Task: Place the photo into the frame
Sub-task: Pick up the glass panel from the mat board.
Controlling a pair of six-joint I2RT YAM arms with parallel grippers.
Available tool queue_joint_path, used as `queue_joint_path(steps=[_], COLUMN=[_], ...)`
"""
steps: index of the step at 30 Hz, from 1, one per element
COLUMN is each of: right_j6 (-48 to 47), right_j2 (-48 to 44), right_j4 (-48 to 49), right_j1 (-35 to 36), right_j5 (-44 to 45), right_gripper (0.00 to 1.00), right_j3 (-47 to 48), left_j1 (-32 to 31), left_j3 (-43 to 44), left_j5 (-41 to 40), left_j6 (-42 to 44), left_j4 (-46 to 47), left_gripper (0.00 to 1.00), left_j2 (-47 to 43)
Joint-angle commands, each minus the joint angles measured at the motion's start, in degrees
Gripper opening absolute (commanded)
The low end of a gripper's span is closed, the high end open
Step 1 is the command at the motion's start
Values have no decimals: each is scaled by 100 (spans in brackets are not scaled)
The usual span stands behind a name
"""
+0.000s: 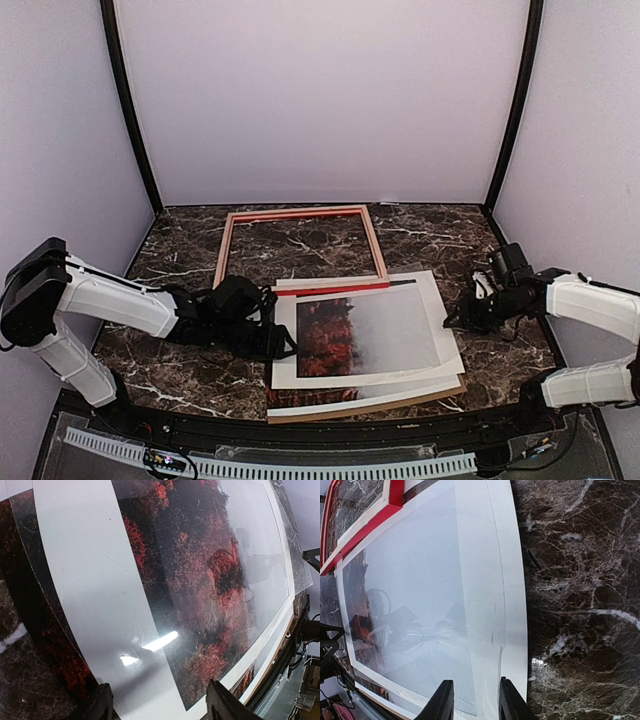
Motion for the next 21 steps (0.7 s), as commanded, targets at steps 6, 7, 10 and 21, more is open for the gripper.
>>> queue_joint_path(steps=[6, 7, 10, 21], right_j6=[96, 121, 194, 436], right_j2=[65, 65, 77, -92], right_j4=[197, 227, 344, 926], right_j1=[220, 242, 289, 304], right_j5=[-782, -807, -870, -1399], right_gripper=[26, 26, 26, 25], right_j3=[-162, -193, -289, -825], left_j1=[-54, -57, -58, -60], left_j3=[-242, -248, -261, -346], left_j5=[20, 19, 24, 8], left_j6=[-33, -33, -41, -90], left_j4=[-330, -333, -331, -310], left_gripper=[66, 66, 66, 66], left_j2=[63, 60, 68, 35])
